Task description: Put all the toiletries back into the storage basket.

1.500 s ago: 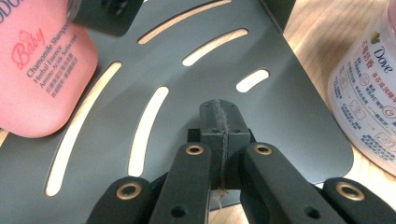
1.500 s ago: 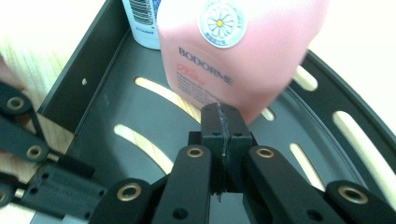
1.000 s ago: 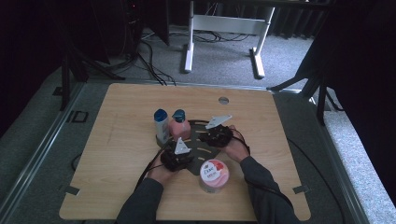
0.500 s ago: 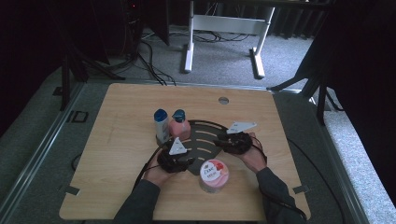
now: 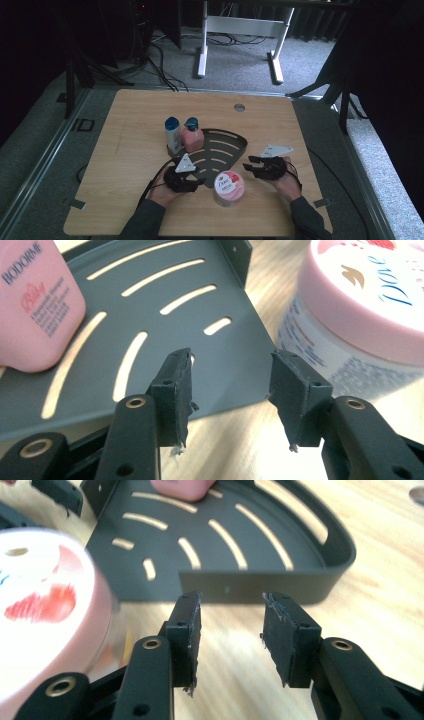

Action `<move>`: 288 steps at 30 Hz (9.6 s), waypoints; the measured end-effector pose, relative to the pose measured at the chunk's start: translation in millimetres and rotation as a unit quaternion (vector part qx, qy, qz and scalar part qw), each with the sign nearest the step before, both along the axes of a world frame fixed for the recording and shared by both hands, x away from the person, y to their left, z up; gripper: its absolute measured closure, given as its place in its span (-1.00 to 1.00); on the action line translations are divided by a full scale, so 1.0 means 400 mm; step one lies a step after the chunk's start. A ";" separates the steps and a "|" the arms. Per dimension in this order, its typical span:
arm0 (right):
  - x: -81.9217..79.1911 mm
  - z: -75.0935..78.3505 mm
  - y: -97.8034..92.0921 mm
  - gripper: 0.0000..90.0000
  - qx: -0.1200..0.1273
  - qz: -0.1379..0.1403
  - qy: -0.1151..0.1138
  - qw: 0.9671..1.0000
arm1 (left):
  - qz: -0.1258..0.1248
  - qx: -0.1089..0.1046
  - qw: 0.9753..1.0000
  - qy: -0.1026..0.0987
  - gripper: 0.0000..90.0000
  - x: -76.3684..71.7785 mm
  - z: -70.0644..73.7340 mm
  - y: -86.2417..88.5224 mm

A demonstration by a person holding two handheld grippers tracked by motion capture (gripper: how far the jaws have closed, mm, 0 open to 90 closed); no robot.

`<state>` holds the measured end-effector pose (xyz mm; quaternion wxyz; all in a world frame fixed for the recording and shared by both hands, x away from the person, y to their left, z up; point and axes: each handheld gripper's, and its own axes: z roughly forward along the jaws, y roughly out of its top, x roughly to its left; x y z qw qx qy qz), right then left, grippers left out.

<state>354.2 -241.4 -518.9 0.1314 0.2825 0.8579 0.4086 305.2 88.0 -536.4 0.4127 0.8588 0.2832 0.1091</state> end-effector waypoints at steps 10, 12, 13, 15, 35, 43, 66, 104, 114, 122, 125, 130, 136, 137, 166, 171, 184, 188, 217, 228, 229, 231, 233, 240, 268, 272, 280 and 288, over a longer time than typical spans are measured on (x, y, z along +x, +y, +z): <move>-0.036 -0.015 -0.032 0.19 0.002 0.025 0.009 1.000 | -0.037 -0.006 0.999 0.009 0.13 -0.021 -0.002 -0.001; -0.042 -0.013 -0.036 0.17 0.008 0.035 0.010 0.999 | -0.043 -0.007 0.999 0.007 0.11 -0.024 -0.001 -0.003; -0.043 -0.013 -0.038 0.15 0.010 0.041 0.009 0.999 | -0.046 -0.008 0.999 0.007 0.09 -0.025 0.000 -0.005; -0.047 -0.011 -0.041 0.13 0.011 0.051 0.011 0.999 | -0.049 -0.007 0.999 0.007 0.08 -0.027 -0.001 -0.008; -0.077 -0.035 -0.032 -0.05 0.006 0.107 0.026 0.994 | -0.075 -0.005 0.997 0.008 0.04 -0.038 -0.004 -0.031; -0.089 -0.037 -0.036 -0.06 0.008 0.124 0.029 0.992 | -0.086 -0.007 0.996 0.010 0.03 -0.042 -0.003 -0.037; -0.119 -0.034 -0.018 -0.14 0.009 0.202 0.031 0.979 | -0.138 -0.004 0.990 0.010 -0.11 -0.058 0.002 -0.081; -0.126 -0.023 0.029 -0.46 -0.021 0.228 0.007 0.973 | -0.141 0.040 0.989 -0.007 -0.54 -0.060 0.023 -0.124; -0.119 -0.009 0.047 -0.46 -0.021 0.232 -0.001 0.972 | -0.133 0.043 0.990 -0.017 -0.54 -0.060 0.040 -0.107; -0.110 0.002 0.062 -0.46 -0.025 0.237 -0.008 0.971 | -0.124 0.039 0.991 -0.015 -0.54 -0.055 0.041 -0.092; -0.105 0.003 0.068 -0.45 -0.027 0.238 -0.007 0.971 | -0.122 0.039 0.992 -0.016 -0.54 -0.053 0.042 -0.087; -0.100 0.003 0.078 -0.45 -0.024 0.237 -0.007 0.971 | -0.119 0.041 0.992 -0.016 -0.54 -0.050 0.046 -0.078; -0.088 0.007 0.093 -0.44 -0.025 0.241 -0.011 0.970 | -0.115 0.048 0.992 -0.020 -0.54 -0.043 0.053 -0.064; -0.085 0.007 0.095 -0.44 -0.025 0.241 -0.011 0.970 | -0.115 0.049 0.992 -0.020 -0.54 -0.041 0.053 -0.063; -0.001 0.008 0.141 -0.44 -0.024 0.238 -0.006 0.971 | -0.080 0.055 0.995 -0.037 -0.54 0.016 0.065 -0.032; 0.005 0.012 0.148 -0.44 -0.034 0.232 -0.013 0.972 | -0.076 0.055 0.995 -0.035 -0.54 0.026 0.061 -0.031; 0.032 0.013 0.142 -0.43 -0.031 0.222 -0.009 0.974 | -0.068 0.059 0.995 -0.035 -0.54 0.054 0.067 -0.040; 0.041 0.012 0.140 -0.43 -0.028 0.217 -0.007 0.976 | -0.065 0.059 0.996 -0.034 -0.54 0.065 0.066 -0.044; 0.103 -0.003 0.143 -0.42 -0.035 0.193 0.008 0.980 | -0.036 0.058 0.997 -0.024 -0.54 0.127 0.045 -0.057; 0.139 0.000 0.147 -0.41 -0.044 0.186 0.015 0.981 | -0.012 0.057 0.998 -0.027 -0.54 0.150 0.042 -0.068; 0.142 -0.001 0.146 -0.42 -0.043 0.184 0.017 0.982 | -0.009 0.055 0.998 -0.026 -0.54 0.152 0.042 -0.070; 0.149 -0.001 0.144 -0.42 -0.041 0.183 0.020 0.982 | -0.005 0.056 0.998 -0.026 -0.54 0.156 0.042 -0.073; 0.155 -0.002 0.142 -0.41 -0.041 0.181 0.021 0.982 | 0.000 0.053 0.998 -0.026 -0.54 0.159 0.040 -0.076; 0.168 -0.002 0.137 -0.41 -0.046 0.177 0.024 0.983 | 0.018 0.045 0.998 -0.027 -0.54 0.163 0.031 -0.089; 0.192 0.003 0.132 -0.16 -0.051 0.155 0.022 0.986 | 0.083 0.054 0.994 -0.039 -0.21 0.144 0.022 -0.089; 0.181 0.018 0.108 -0.09 -0.048 0.146 0.011 0.988 | 0.083 0.042 0.995 -0.046 -0.12 0.118 0.034 -0.073; 0.116 0.034 0.088 0.32 -0.023 0.139 -0.009 0.990 | 0.044 0.029 0.997 -0.052 0.25 0.068 0.026 -0.089; 0.078 0.016 0.119 0.81 -0.036 0.149 -0.024 0.988 | 0.016 0.045 0.998 -0.034 0.67 0.073 -0.017 -0.126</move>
